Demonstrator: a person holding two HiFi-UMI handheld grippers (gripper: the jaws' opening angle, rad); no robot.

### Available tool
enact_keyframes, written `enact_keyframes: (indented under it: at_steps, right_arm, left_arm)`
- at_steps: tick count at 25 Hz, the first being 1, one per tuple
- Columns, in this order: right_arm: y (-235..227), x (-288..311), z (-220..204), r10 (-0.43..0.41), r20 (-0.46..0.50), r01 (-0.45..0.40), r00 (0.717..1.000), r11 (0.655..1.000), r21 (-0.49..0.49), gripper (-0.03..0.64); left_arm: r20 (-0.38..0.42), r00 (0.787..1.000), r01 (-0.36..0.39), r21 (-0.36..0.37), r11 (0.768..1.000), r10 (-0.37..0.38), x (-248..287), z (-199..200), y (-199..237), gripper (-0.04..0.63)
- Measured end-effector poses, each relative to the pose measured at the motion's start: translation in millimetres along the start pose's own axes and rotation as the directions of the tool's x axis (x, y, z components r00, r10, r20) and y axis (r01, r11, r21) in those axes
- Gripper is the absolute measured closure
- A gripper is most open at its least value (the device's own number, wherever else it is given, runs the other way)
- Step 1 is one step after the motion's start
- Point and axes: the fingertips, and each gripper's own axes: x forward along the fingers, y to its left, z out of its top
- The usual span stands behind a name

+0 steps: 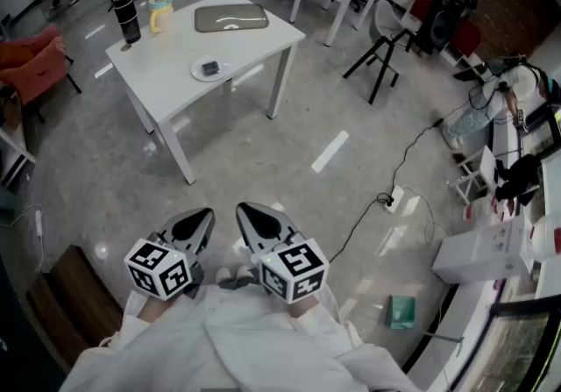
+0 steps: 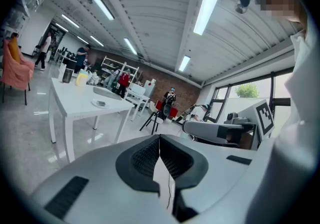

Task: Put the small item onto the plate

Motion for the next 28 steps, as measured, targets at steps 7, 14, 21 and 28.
enact_keyframes:
  at_steps: [7,14,21,28]
  right_arm:
    - [-3.1,-2.3,1.4,0.004,-0.001,-0.004,1.0,1.0,-0.014,0.601]
    - [1.5,-2.8,1.2,0.034,-0.007,-0.034,0.999,0.999,-0.023,0.601]
    - [-4.1,-1.8,-5.0,0.018,-0.033,-0.018,0.999,1.0,-0.021,0.601]
    - [-16.4,0.5,-5.3,0.031,-0.024,-0.031,0.999,0.999,0.03,0.601]
  left_arm:
    - [0.006,1.0,0.008,0.008,1.0,-0.008,3.5,2.6,-6.5,0.584]
    - [0.0,1.0,0.007,-0.017,1.0,-0.007,3.6,-1.5,-5.7,0.584]
    - [-0.011,1.0,0.002,-0.021,1.0,-0.003,5.8,-6.2,-5.2,0.584]
    - [-0.029,1.0,-0.011,-0.021,1.0,0.011,14.8,-12.0,-1.1,0.584]
